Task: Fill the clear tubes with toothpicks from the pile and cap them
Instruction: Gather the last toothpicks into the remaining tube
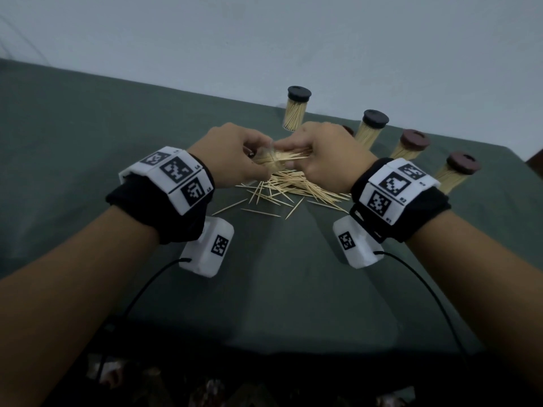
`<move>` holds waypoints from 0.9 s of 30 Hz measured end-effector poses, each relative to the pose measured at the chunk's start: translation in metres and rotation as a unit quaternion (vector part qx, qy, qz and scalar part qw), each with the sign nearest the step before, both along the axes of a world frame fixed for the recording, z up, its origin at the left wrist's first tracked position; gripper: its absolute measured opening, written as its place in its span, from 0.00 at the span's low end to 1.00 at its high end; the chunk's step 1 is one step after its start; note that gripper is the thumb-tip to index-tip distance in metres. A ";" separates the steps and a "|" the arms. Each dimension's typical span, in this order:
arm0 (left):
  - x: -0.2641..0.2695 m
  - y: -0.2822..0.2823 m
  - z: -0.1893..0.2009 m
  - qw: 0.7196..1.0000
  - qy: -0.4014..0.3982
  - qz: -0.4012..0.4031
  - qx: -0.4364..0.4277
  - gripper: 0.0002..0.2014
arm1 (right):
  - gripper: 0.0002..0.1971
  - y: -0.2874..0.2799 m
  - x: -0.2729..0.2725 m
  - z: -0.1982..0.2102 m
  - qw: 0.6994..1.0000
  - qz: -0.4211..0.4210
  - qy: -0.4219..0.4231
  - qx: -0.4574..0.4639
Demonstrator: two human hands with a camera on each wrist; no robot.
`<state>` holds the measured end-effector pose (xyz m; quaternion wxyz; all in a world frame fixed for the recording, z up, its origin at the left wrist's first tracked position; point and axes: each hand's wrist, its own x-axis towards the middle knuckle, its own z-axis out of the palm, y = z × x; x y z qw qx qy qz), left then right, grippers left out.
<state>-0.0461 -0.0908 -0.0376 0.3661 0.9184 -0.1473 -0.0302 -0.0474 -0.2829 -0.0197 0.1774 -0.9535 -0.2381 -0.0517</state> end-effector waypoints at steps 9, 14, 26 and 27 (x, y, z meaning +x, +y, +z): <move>0.003 -0.003 -0.003 1.000 0.005 -0.009 -0.004 0.26 | 0.09 -0.003 0.006 -0.005 0.996 -0.020 -0.022 0.086; 0.006 0.002 -0.003 1.000 0.009 -0.001 -0.022 0.27 | 0.15 -0.003 0.006 -0.005 0.994 0.000 -0.039 0.101; 0.004 0.000 -0.002 0.997 0.021 -0.035 -0.071 0.23 | 0.11 -0.002 0.001 -0.004 0.982 -0.019 -0.054 0.178; 0.003 -0.001 -0.001 0.996 0.021 -0.043 -0.076 0.23 | 0.09 -0.001 0.000 -0.004 0.982 -0.024 -0.060 0.175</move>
